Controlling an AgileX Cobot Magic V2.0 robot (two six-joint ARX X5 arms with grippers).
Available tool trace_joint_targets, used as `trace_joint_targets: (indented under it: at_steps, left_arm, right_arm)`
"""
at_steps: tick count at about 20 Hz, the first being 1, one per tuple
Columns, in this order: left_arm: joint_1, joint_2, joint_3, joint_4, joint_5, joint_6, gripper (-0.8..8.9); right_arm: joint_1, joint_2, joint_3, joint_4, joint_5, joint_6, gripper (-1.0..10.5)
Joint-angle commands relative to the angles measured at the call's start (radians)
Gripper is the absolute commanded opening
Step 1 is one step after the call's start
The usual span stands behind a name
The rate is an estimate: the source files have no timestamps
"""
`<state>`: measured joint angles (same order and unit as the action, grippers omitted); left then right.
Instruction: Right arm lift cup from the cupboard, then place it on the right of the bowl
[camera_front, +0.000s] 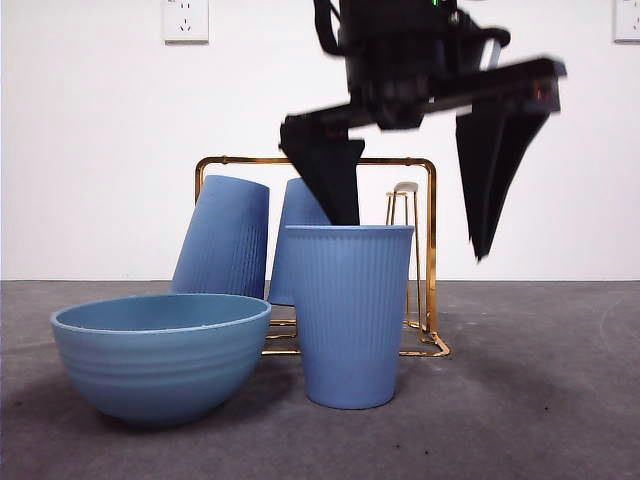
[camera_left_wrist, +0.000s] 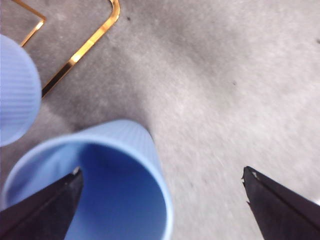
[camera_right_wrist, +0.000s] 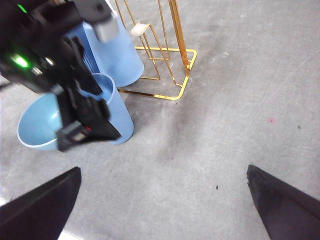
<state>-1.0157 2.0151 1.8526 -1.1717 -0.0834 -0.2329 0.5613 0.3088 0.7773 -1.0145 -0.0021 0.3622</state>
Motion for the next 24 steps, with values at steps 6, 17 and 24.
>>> trace_joint_targets:
  at_steps: [6,17,24]
  left_arm:
    - [-0.034,-0.119,0.054,-0.117,-0.047,0.043,5.33]
    - [-0.006,-0.653,-0.301,-0.047,-0.061,0.076,5.30]
    - [0.073,-1.151,-0.724,0.178,-0.082,0.117,5.26]
  right_arm:
    - [0.004,0.000,0.010,-0.005,0.003,-0.015,5.4]
    - [0.004,0.001,0.010,-0.005,0.003,-0.015,5.4]
    - [0.004,0.001,0.010,-0.003,0.006,-0.014,5.4]
